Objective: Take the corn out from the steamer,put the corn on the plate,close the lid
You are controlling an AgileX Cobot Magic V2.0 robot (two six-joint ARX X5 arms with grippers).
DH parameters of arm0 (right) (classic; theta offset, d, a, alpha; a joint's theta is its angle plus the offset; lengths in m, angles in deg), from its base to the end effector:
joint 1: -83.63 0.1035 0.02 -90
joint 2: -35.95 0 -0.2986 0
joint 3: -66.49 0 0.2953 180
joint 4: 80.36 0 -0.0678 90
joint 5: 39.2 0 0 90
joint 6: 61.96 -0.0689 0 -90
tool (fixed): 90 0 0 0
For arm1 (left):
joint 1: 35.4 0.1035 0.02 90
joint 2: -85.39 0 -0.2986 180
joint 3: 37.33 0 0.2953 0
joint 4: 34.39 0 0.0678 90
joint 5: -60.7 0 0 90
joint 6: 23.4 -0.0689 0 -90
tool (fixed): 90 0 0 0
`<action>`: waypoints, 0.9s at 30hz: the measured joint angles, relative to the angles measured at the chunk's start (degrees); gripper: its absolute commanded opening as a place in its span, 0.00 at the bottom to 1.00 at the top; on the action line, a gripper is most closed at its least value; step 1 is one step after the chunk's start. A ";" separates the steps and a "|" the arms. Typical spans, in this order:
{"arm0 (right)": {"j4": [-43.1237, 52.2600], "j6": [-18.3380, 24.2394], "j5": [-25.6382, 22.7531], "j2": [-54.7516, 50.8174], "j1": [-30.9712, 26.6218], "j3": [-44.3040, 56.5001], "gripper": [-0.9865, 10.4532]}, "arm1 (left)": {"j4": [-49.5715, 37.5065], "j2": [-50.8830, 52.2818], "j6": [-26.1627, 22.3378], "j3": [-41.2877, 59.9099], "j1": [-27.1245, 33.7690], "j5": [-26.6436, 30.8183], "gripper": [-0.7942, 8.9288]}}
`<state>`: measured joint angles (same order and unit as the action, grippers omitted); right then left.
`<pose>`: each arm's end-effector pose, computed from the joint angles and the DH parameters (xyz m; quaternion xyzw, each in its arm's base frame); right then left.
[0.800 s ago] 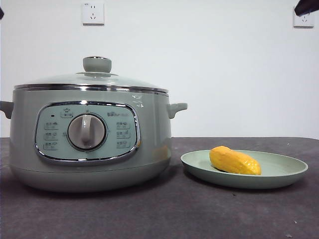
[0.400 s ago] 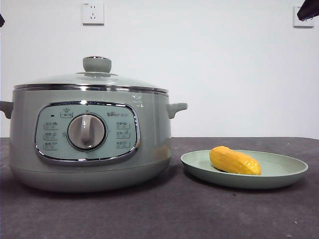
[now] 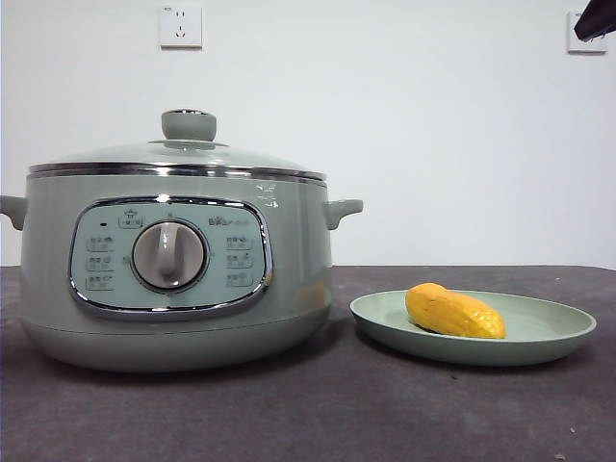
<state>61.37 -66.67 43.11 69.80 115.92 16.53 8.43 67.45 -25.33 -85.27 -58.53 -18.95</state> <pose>0.1586 0.0893 0.3004 -0.0262 0.1890 0.2015 0.9607 0.1188 -0.0373 0.3130 0.0488 0.1050 -0.1124 0.9869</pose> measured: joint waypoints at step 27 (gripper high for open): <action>-0.02 0.00 0.00 0.00 0.00 0.00 0.09 | -20.96 16.13 -0.50 35.17 18.56 -9.18 0.08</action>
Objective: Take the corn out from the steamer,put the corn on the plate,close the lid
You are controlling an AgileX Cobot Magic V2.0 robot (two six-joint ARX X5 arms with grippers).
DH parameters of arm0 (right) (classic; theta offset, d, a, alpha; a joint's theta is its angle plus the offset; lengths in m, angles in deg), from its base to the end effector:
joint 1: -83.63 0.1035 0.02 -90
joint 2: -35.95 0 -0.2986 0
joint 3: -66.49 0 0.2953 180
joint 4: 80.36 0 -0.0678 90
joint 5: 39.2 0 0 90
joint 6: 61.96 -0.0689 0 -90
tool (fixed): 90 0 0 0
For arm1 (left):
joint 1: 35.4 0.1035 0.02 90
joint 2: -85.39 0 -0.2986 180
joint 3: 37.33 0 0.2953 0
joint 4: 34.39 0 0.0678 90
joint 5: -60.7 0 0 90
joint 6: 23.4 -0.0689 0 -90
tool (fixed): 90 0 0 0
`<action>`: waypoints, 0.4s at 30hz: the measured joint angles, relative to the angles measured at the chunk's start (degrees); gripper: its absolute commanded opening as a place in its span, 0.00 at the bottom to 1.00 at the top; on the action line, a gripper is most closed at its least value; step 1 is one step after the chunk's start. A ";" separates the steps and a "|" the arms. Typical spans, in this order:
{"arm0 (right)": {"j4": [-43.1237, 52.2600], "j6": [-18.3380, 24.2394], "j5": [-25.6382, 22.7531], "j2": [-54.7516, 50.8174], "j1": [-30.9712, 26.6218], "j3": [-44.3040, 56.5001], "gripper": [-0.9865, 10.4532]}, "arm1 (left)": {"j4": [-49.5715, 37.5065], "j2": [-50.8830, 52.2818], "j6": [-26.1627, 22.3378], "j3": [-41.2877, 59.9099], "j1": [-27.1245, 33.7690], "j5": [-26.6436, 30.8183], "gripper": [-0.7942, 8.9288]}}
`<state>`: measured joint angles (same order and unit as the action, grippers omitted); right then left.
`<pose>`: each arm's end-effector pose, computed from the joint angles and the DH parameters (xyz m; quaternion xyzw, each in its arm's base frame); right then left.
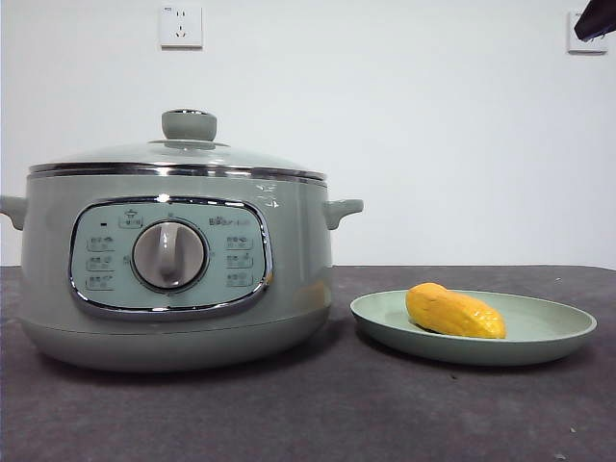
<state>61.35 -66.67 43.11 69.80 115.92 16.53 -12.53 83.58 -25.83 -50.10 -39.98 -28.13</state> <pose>0.1585 0.0893 0.3004 -0.0263 0.1892 0.2014 0.9607 0.1453 -0.0102 0.1432 0.0259 0.0942 -0.0316 0.9947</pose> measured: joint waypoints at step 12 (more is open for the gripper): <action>0.00 0.00 0.00 0.00 0.00 0.00 0.09 | 0.50 0.50 0.00 0.00 2.01 -0.96 0.08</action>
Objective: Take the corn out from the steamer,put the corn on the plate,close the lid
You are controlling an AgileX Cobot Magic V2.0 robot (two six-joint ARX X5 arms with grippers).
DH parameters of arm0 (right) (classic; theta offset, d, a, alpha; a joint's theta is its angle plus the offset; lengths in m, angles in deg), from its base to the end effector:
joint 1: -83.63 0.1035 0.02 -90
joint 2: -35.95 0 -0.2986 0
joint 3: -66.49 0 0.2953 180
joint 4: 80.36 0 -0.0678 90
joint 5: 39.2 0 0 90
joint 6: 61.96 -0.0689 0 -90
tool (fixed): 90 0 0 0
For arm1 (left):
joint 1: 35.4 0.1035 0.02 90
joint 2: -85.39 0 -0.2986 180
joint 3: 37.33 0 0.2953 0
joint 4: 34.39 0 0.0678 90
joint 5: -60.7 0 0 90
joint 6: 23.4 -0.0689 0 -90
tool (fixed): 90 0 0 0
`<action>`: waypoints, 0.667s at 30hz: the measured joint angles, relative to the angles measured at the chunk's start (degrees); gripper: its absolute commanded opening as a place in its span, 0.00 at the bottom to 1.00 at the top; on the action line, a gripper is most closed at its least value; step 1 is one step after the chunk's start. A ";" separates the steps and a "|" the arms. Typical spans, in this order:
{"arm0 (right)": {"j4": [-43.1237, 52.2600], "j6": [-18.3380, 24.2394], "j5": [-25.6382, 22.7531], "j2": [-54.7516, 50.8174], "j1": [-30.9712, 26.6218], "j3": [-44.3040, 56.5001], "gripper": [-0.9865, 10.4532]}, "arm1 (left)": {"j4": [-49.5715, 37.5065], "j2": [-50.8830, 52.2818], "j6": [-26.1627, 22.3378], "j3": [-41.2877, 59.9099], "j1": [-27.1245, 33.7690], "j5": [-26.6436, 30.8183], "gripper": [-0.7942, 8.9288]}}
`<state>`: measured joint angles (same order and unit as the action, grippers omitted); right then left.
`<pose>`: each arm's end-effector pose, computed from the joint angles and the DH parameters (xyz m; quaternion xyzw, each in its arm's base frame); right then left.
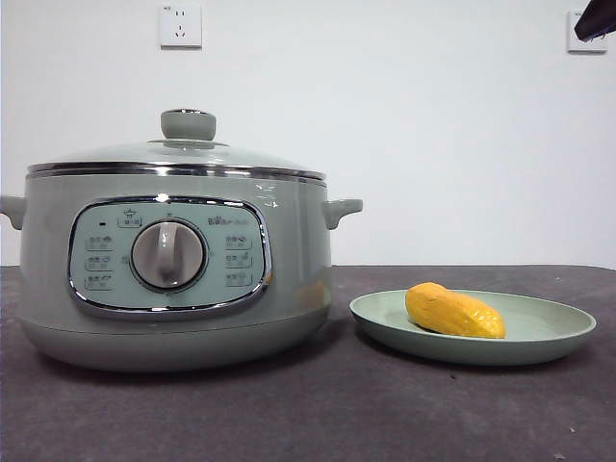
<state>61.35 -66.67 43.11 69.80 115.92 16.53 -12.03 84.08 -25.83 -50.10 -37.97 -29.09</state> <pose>0.1585 0.0893 0.3004 -0.0263 0.1892 0.2014 0.9607 0.1450 -0.0063 0.1431 0.0234 0.0945 -0.0225 0.9950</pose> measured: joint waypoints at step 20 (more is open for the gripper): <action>-0.02 1.31 0.00 -0.07 0.00 0.00 0.09 | 0.00 0.00 0.00 0.00 0.04 -0.02 0.08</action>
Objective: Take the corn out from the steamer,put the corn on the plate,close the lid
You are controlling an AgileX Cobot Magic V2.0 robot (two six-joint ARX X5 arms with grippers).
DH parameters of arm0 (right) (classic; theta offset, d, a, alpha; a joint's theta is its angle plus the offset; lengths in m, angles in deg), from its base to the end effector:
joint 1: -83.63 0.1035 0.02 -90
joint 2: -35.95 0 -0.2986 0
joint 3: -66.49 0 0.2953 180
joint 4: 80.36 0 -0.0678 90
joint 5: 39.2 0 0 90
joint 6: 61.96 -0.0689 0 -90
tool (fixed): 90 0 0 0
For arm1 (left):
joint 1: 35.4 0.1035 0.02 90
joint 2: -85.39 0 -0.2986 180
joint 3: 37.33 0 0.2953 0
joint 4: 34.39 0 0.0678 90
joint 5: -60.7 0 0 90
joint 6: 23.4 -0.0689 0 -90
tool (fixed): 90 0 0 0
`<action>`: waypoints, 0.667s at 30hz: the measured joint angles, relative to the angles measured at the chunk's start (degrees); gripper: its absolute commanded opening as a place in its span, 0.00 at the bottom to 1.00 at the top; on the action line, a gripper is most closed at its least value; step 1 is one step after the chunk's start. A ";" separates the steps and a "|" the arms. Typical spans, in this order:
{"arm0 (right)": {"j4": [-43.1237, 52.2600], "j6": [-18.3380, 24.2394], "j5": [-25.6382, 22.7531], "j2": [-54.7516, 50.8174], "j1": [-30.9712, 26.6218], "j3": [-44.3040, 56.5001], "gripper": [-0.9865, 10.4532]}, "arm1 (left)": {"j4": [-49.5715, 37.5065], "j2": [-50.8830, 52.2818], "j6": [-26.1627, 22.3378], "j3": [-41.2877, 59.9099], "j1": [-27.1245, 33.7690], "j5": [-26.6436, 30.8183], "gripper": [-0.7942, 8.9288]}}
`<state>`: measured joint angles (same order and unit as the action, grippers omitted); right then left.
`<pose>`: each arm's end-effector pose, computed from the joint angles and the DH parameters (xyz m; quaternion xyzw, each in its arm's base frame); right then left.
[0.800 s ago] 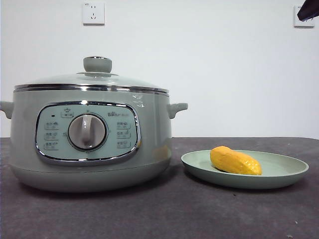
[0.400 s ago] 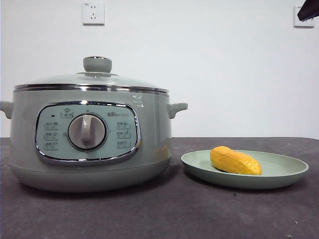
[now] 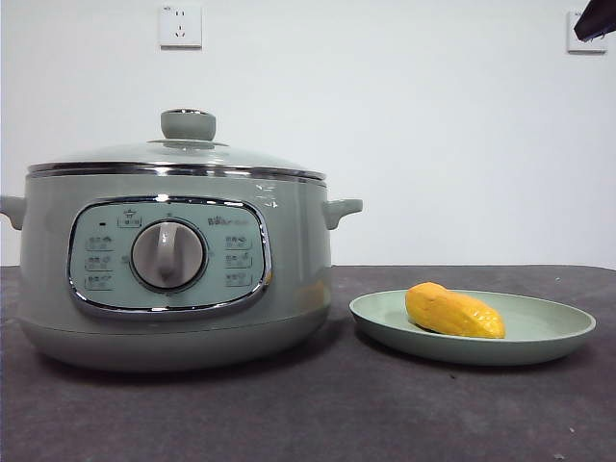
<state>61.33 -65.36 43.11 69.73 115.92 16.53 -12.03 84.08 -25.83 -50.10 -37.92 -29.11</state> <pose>0.1583 0.0891 0.3005 -0.0371 0.1865 0.2036 0.9604 0.1450 -0.0062 0.1431 0.0233 0.0945 -0.0222 0.9950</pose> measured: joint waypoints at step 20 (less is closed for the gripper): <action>12.94 7.06 16.26 -25.68 -29.77 26.25 0.09 | 0.00 0.00 0.00 0.00 0.00 0.02 0.08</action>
<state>74.27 -58.30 59.38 44.05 86.15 42.78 -12.03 84.08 -25.83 -50.10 -37.92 -29.09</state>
